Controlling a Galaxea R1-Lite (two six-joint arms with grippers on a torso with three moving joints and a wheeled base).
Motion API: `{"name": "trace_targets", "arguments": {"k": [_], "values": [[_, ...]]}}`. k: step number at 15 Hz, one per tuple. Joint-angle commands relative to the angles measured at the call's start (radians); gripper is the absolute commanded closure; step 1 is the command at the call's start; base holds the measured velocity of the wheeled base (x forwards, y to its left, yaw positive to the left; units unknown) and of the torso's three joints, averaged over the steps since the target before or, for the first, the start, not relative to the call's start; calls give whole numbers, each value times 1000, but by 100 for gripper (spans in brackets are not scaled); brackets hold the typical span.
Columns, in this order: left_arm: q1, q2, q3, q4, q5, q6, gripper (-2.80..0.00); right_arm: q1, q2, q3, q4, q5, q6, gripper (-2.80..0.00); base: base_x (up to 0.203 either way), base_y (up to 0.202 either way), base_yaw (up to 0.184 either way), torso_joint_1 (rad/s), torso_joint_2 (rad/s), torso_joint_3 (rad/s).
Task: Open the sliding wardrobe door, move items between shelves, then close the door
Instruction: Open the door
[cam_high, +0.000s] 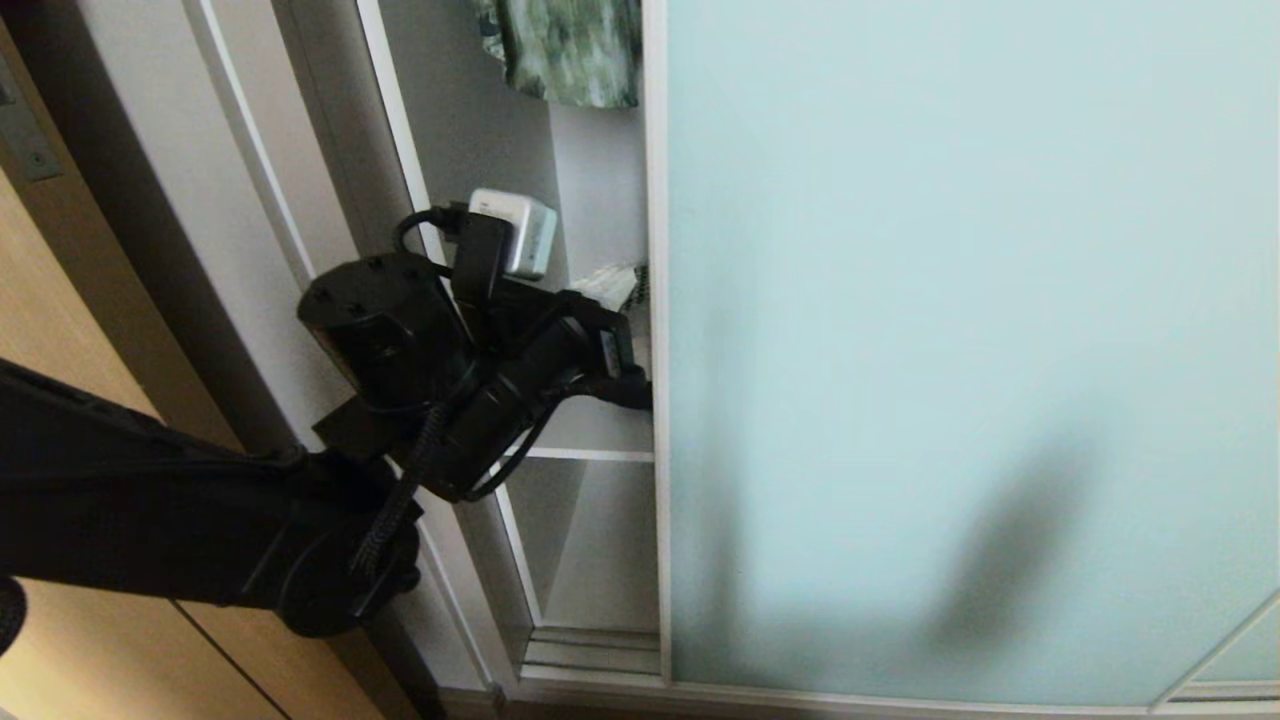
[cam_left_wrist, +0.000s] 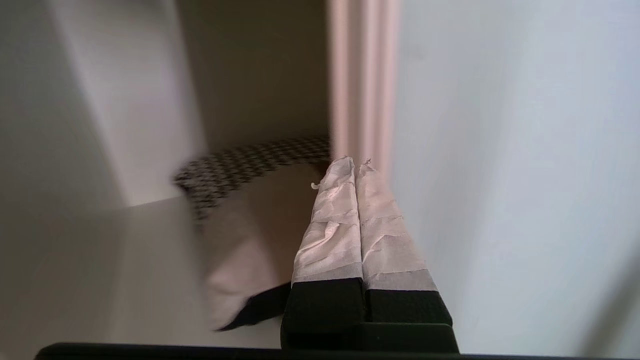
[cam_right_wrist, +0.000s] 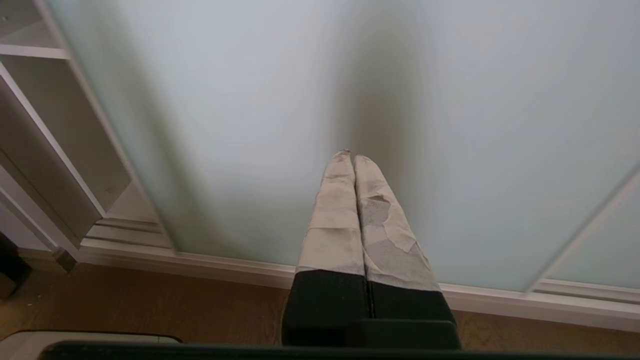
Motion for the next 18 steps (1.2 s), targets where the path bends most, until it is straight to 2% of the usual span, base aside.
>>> {"name": "trace_targets", "arguments": {"k": [1,3,6,10,14,18], "values": [[-29,107,-24,-44,-4,3,0,0,0,0,-1,0,0,0,0,0,0,0,0,0],[-75,172,-52,-101,-6,6,0,0,0,0,-1,0,1,0,0,0,0,0,0,0],[-168,209,-74,-104,-9,11,0,0,0,0,-1,0,0,0,0,0,0,0,0,0],[-186,242,-214,-50,-2,11,0,0,0,0,-1,0,0,0,0,0,0,0,0,0],[-177,179,-244,-45,53,13,0,0,0,0,-1,0,0,0,0,0,0,0,0,0],[-55,-66,-179,-14,123,52,0,0,0,0,-1,0,0,0,0,0,0,0,0,0]]}}
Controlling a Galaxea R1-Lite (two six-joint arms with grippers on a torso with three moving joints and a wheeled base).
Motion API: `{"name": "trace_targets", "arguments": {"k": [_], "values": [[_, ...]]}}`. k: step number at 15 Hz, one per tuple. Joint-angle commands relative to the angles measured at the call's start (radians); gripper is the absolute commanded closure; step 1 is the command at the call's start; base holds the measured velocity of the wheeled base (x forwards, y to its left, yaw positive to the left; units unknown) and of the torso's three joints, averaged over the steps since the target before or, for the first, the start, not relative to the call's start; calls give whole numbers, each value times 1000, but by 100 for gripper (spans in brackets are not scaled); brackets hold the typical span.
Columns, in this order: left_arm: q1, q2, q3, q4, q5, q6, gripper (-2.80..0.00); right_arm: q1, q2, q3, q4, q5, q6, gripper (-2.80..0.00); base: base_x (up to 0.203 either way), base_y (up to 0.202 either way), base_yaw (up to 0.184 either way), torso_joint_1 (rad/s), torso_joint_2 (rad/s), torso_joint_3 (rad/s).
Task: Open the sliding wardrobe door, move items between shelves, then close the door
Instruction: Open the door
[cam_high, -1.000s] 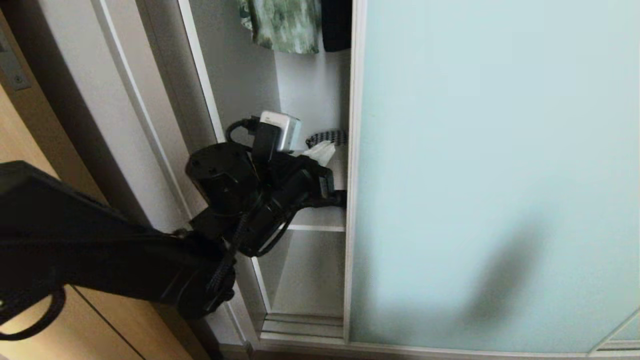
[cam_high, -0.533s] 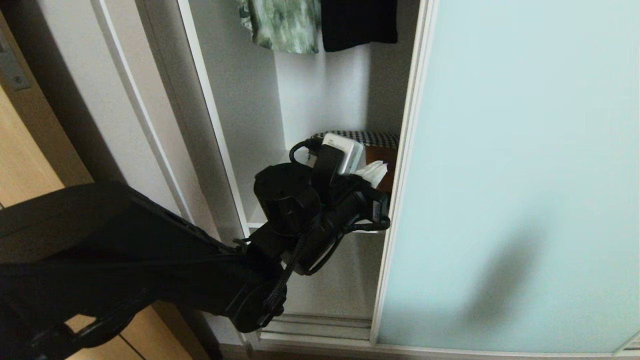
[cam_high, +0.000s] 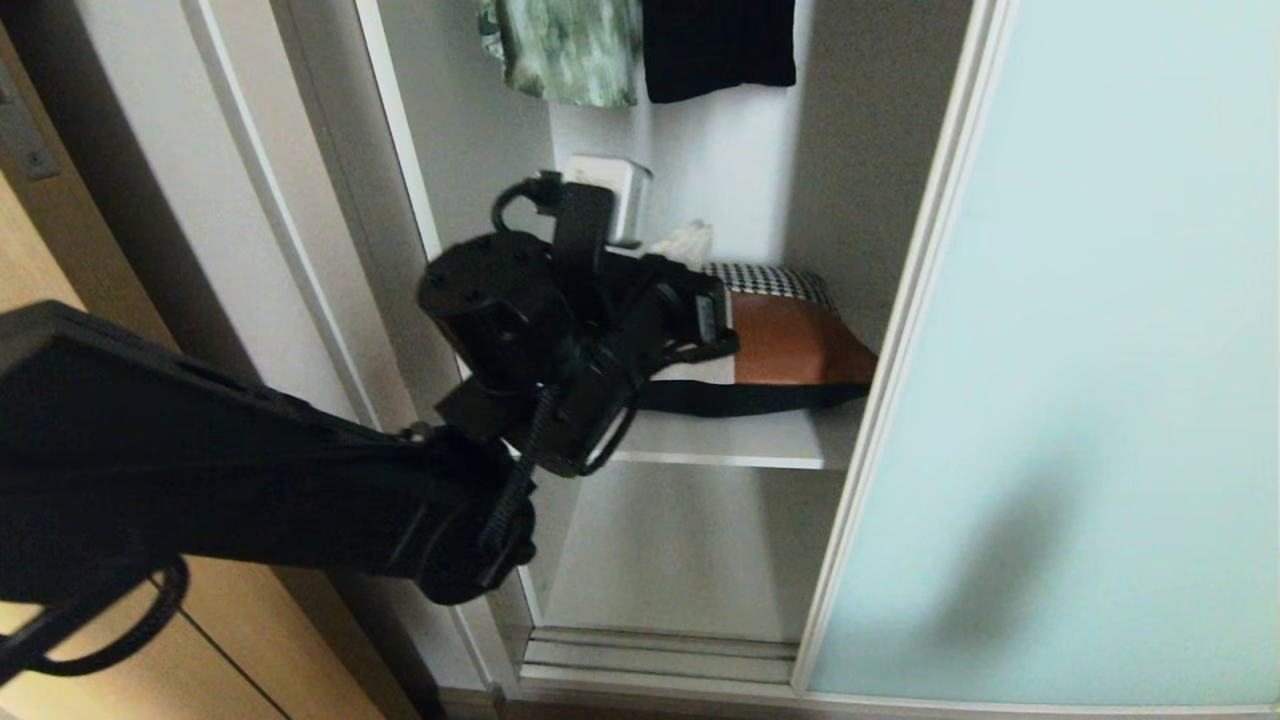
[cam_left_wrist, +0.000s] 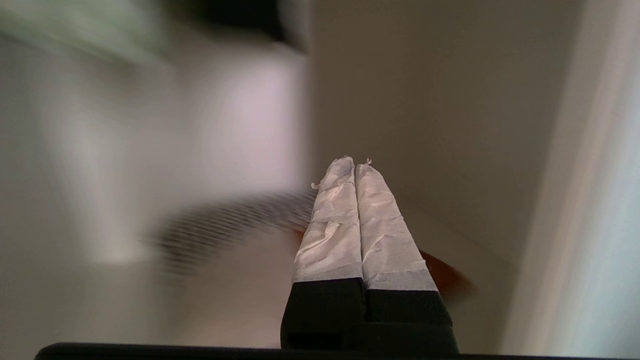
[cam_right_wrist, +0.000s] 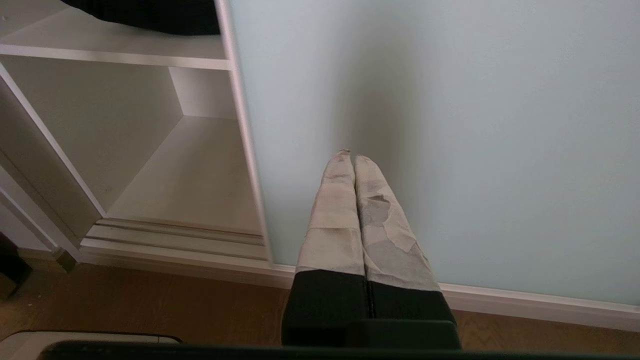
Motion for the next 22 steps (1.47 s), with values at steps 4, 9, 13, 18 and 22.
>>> {"name": "trace_targets", "arguments": {"k": [4,9,13,18,22], "values": [[268,-512,312,63,76,39,0,0,0,0,-1,0,-1,0,0,0,0,0,0,0],[541,-1000,750,125,142,27,0,0,0,0,-1,0,0,0,0,0,0,0,0,0],[600,-1350,1030,259,243,-16,0,0,0,0,-1,0,-1,0,0,0,0,0,0,0],[708,-1614,1138,534,291,-125,0,0,0,0,-1,0,1,0,0,0,0,0,0,0],[711,-1933,1101,1058,28,-76,0,0,0,0,-1,0,-1,0,0,0,0,0,0,0]]}}
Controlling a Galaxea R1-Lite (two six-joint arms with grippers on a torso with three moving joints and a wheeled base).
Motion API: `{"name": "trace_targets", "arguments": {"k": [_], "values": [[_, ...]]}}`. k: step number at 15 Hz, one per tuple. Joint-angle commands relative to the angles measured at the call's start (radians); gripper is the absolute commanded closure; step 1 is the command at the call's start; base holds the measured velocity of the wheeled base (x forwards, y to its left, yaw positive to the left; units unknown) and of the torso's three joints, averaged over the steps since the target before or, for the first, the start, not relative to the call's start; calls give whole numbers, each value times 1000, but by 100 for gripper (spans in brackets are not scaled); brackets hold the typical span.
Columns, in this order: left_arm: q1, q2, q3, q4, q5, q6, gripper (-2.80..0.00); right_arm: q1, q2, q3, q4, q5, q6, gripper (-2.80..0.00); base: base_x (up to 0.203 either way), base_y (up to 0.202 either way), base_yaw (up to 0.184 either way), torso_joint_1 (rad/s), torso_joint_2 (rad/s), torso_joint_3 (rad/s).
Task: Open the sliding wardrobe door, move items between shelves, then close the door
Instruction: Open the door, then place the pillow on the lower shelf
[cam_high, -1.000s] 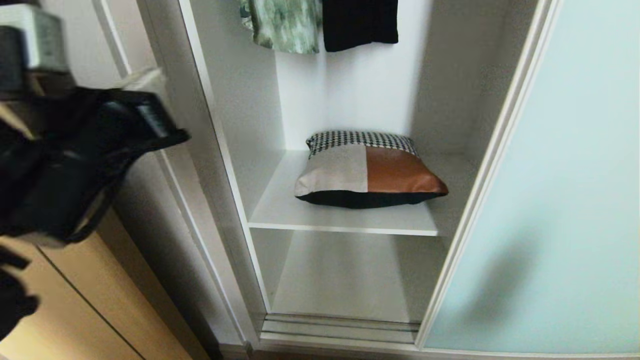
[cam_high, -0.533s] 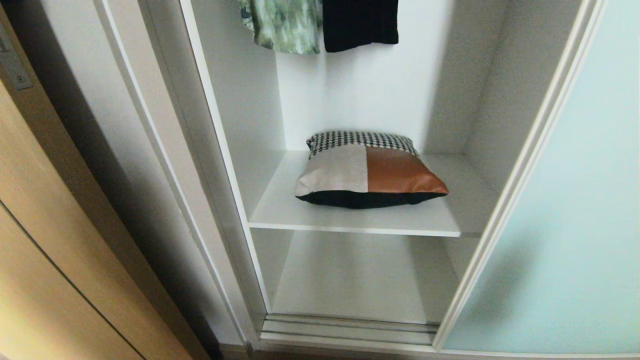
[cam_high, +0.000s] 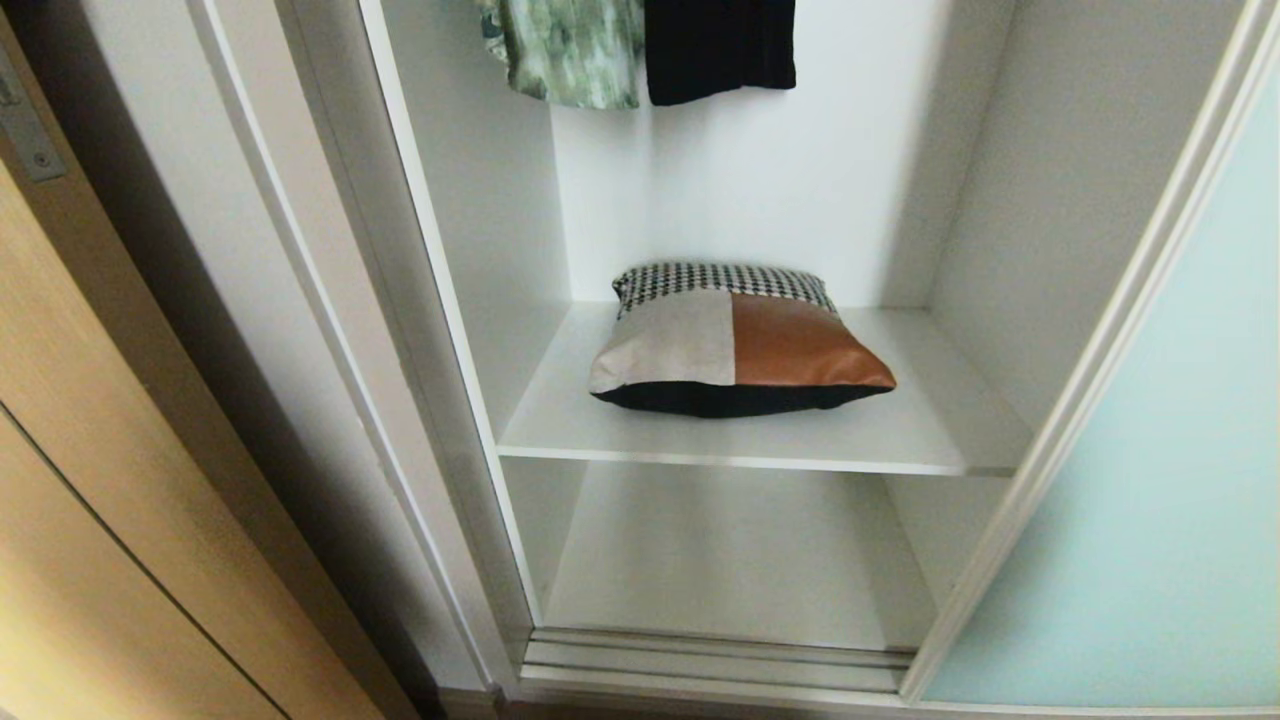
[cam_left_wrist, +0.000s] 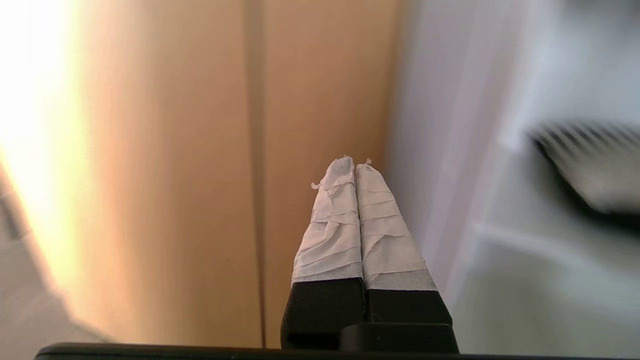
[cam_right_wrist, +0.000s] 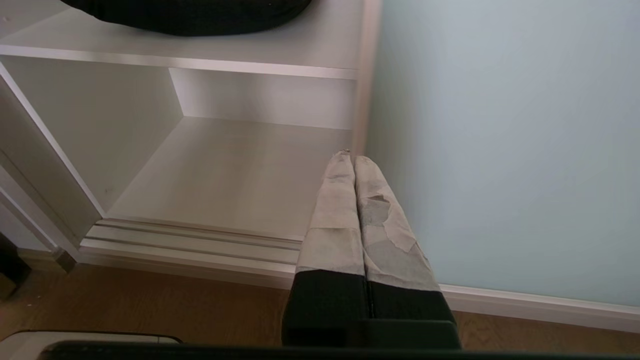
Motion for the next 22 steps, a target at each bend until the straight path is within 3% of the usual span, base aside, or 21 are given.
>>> {"name": "trace_targets", "arguments": {"k": [1,3,4,6,7,9,12,14,22], "values": [[2,-210,-12,346,-175,45,0,0,-2,0,-1,1,1,0,0,0,0,0,0,0],[2,-211,21,425,-335,83,0,0,0,0,-1,1,1,0,0,0,0,0,0,0],[1,-210,4,500,-329,75,0,0,0,0,-1,1,1,0,0,0,0,0,0,0],[1,-202,-10,543,-300,12,0,0,0,0,-1,1,1,0,0,0,0,0,0,0],[0,-203,-4,543,-280,14,0,0,0,0,-1,1,0,0,0,0,0,0,0,0],[0,-209,28,493,-280,104,0,0,-2,0,-1,1,0,0,0,0,0,0,0,0],[0,-211,13,538,-302,100,0,0,-1,0,-1,1,0,0,0,0,0,0,0,0],[0,-211,27,491,-297,98,0,0,0,0,-1,1,0,0,0,0,0,0,0,0],[0,-211,27,489,-297,95,0,0,0,0,-1,-1,-8,0,0,0,0,0,0,0]]}}
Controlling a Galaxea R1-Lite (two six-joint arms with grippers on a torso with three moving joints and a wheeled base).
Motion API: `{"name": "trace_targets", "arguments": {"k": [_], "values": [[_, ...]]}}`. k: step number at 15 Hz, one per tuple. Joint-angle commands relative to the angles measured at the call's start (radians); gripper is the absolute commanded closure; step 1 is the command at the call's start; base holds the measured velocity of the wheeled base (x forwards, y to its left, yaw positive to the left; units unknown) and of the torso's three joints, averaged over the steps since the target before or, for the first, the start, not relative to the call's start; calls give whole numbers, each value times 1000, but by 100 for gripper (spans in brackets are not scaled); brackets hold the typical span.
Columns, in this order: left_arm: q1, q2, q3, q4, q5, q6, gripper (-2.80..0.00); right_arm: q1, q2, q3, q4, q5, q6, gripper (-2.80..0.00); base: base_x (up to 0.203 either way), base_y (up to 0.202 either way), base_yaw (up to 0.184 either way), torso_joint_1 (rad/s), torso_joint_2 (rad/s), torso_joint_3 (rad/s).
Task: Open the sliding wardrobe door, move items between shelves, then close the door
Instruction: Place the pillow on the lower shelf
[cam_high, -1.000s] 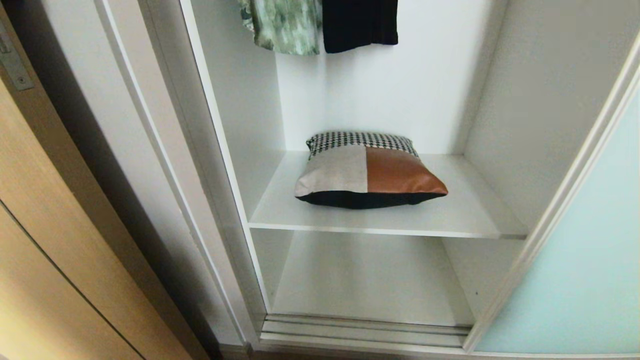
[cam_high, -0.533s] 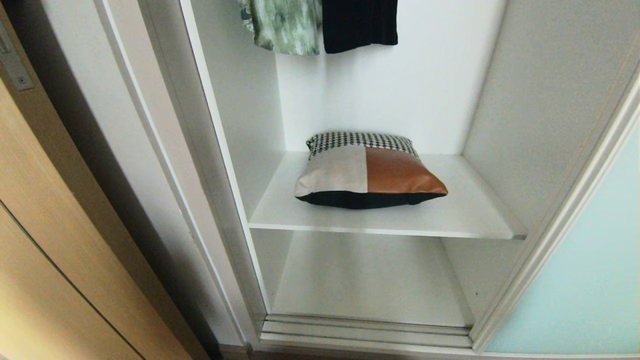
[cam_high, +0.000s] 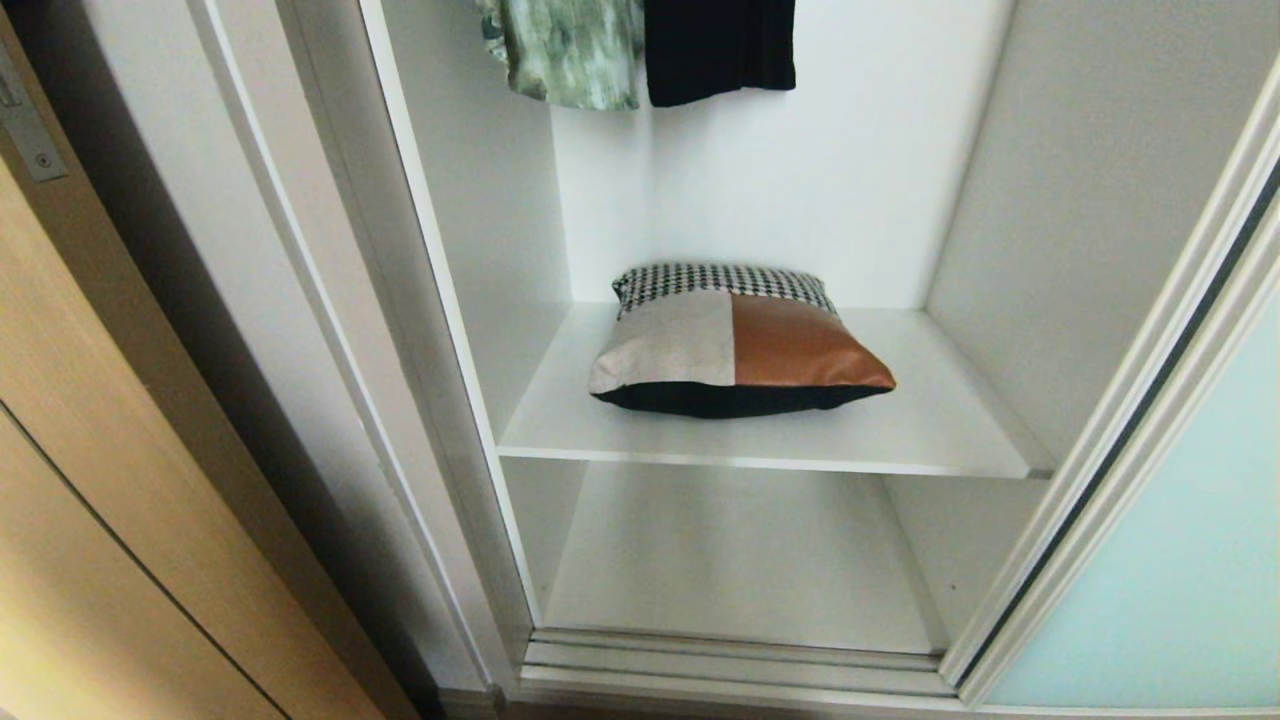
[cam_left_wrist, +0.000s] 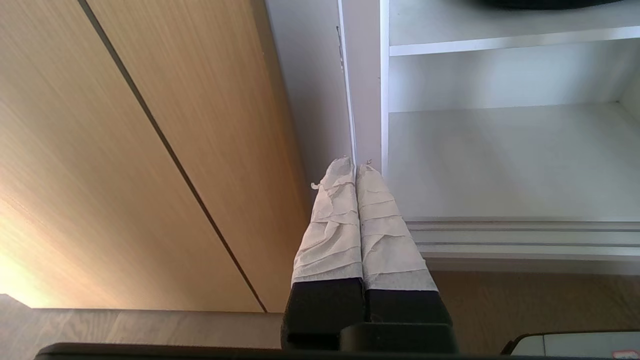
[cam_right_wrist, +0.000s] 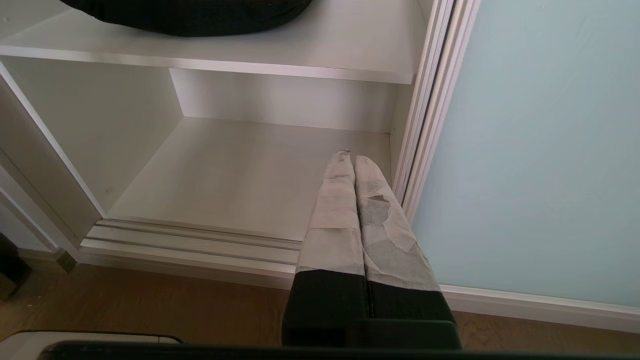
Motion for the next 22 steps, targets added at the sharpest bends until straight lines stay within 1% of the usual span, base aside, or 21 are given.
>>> {"name": "trace_targets", "arguments": {"k": [1,4,7,8,9,10,12,14,18,20,22], "values": [[0,3,1,0,0,1,0,0,0,0,-1,-1,-3,0,0,0,0,0,0,0],[0,3,1,0,1,1,0,0,0,0,1,-1,-12,0,0,0,0,0,0,0],[0,3,2,0,1,1,0,0,-2,-16,39,-2,-41,0,0,0,0,0,0,0],[0,3,1,0,-1,1,0,0,4,-59,41,-9,-51,0,0,0,0,0,0,0],[0,3,1,0,1,-1,0,0,23,-138,54,-17,-54,0,0,0,0,0,0,0],[0,3,1,0,-1,1,0,0,62,-246,81,-21,-55,0,0,0,0,0,0,0],[0,3,2,0,1,-2,0,0,187,-419,127,-12,-58,0,0,0,0,0,0,0],[0,3,2,0,1,-1,0,-1,350,-548,145,17,-47,0,0,0,0,0,0,0],[0,3,1,0,1,-1,0,4,745,-788,152,144,20,0,0,0,0,0,0,0],[0,3,1,0,-1,-1,0,39,935,-896,153,208,72,0,0,0,0,0,0,0],[0,3,2,0,0,-1,0,114,1097,-987,152,240,142,0,0,0,0,0,0,0]]}}
